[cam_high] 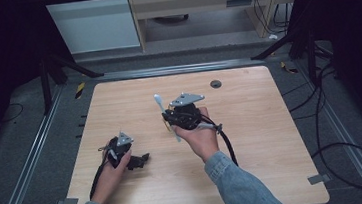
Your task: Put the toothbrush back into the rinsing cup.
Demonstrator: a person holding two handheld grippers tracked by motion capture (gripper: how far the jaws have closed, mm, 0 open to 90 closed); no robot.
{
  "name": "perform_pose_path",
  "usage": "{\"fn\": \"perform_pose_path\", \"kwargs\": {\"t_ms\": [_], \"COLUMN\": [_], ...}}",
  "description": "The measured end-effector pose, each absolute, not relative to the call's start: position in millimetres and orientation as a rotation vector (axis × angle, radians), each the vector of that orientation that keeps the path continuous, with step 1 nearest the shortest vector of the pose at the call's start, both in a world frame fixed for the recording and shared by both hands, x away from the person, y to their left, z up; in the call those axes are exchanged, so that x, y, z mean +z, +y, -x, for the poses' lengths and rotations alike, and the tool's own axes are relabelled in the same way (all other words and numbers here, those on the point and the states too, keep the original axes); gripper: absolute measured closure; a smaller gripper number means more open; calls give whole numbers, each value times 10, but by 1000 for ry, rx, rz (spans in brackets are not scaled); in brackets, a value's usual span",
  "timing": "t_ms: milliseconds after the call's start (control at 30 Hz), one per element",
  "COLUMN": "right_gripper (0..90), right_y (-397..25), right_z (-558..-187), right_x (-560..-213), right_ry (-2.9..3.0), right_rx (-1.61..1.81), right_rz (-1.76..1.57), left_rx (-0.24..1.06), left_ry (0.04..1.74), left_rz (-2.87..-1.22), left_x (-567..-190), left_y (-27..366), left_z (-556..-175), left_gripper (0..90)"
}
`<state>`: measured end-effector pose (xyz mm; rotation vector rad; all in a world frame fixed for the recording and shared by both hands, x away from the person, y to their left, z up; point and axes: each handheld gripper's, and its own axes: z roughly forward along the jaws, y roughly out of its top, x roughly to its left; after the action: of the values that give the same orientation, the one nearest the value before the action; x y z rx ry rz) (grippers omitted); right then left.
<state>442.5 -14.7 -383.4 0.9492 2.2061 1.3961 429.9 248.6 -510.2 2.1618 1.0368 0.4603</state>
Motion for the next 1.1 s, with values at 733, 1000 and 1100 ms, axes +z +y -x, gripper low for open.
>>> {"fn": "perform_pose_path", "kwargs": {"t_ms": [733, 1000, 1100], "right_gripper": [796, 795, 795], "right_y": [36, 79, 90], "right_z": [-4423, -4429, -4426], "right_x": [-3853, -3886, -3891], "right_ry": [1985, 1945, 1914], "right_rx": [1512, 1528, 1531], "right_rz": [-934, -928, -922], "left_rx": [461, 462, 461], "left_ry": [1039, 1038, 1038], "left_rz": [-2160, -2160, -2161], "left_x": [-5103, -5103, -5103], "left_y": [2485, 2485, 2485], "left_z": [-4299, -4299, -4299], "left_gripper": [0, 0, 0]}}
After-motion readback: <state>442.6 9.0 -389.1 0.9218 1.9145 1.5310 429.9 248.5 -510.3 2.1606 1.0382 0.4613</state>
